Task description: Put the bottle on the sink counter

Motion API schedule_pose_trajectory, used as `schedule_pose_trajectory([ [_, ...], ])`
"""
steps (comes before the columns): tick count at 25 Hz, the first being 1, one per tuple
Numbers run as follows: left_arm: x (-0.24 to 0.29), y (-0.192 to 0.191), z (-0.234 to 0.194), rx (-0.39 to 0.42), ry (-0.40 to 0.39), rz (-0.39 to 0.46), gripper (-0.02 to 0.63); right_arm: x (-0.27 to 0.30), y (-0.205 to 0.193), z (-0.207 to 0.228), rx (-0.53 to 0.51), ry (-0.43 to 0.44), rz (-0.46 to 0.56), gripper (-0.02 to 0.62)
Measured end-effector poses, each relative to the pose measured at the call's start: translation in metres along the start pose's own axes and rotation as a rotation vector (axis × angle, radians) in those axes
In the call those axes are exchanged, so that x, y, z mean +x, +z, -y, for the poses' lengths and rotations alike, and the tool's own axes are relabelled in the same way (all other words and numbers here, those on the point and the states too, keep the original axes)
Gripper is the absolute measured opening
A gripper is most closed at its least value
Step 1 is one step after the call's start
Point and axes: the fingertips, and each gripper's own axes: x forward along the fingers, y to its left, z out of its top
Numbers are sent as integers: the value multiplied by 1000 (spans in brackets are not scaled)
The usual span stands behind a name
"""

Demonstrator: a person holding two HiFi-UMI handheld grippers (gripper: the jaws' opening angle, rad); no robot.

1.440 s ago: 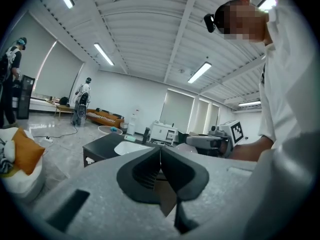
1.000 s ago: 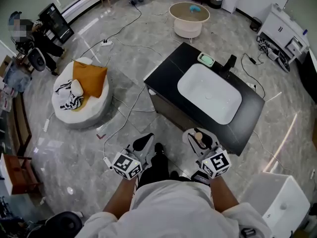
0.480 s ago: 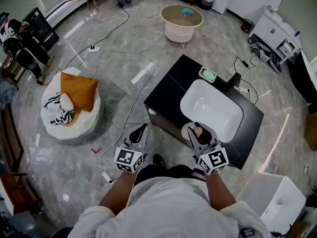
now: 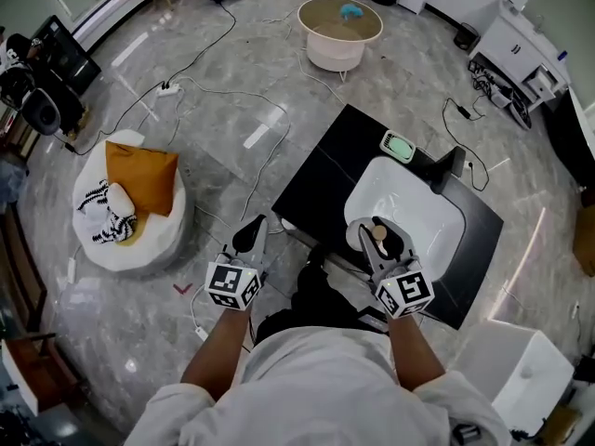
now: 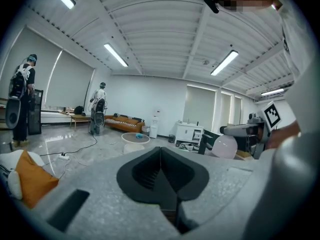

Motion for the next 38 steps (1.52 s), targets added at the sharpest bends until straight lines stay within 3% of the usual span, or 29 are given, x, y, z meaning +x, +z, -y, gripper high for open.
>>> schedule_pose_trajectory([
  [17, 209, 35, -22, 81, -136, -81, 17, 129, -5, 175, 72, -105, 11, 124],
  [28, 291, 17, -36, 64, -253, -93, 17, 232, -11, 233, 55, -206, 42, 124],
  [38, 344, -8, -63, 32, -328, -120, 17, 293, -58, 280, 75, -328, -23, 124],
])
